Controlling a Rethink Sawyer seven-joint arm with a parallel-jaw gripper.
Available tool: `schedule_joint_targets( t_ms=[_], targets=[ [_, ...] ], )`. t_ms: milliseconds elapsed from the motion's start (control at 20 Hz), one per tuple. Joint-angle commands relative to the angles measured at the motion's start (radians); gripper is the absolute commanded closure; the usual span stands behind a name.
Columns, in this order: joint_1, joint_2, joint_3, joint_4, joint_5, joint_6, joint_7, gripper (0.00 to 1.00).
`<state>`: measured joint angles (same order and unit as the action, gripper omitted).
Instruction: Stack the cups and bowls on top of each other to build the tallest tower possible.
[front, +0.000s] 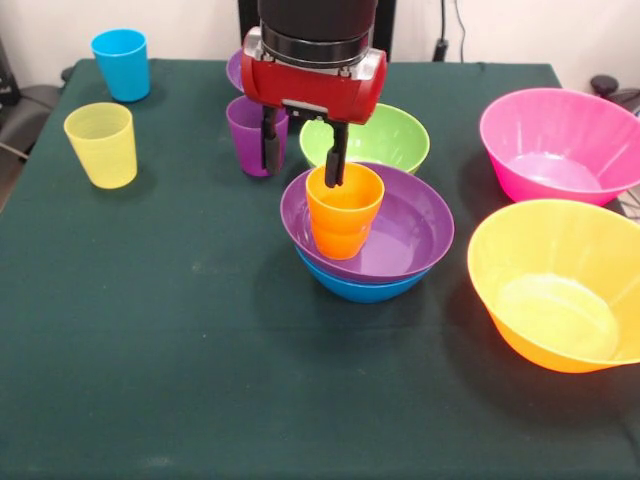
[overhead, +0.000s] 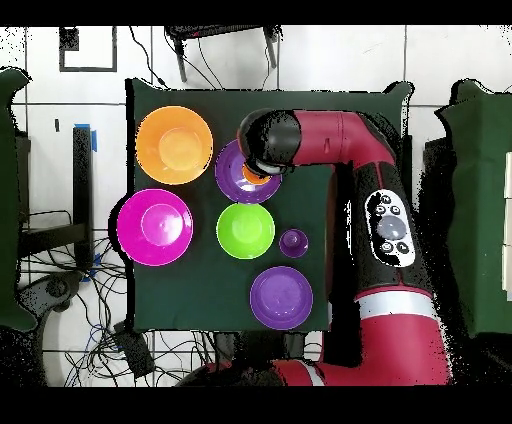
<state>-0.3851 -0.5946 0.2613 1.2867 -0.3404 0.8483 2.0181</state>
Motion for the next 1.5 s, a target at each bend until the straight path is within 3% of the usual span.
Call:
schedule_joint_targets(
  t_ms=[50,650,1100,1500],
  targets=[
    [0.006,-0.009,0.071,0.032,-0.083,0.034,-0.245,0.0],
    [0.056,-0.018,0.049,0.021,-0.117,0.042,-0.189,0.0],
    [0.041,-0.002,0.051,0.046,-0.11,0.017,-0.179,0.0],
    [0.019,0.01,0.057,0.09,-0.119,-0.066,-0.166,0.0]
  ],
)
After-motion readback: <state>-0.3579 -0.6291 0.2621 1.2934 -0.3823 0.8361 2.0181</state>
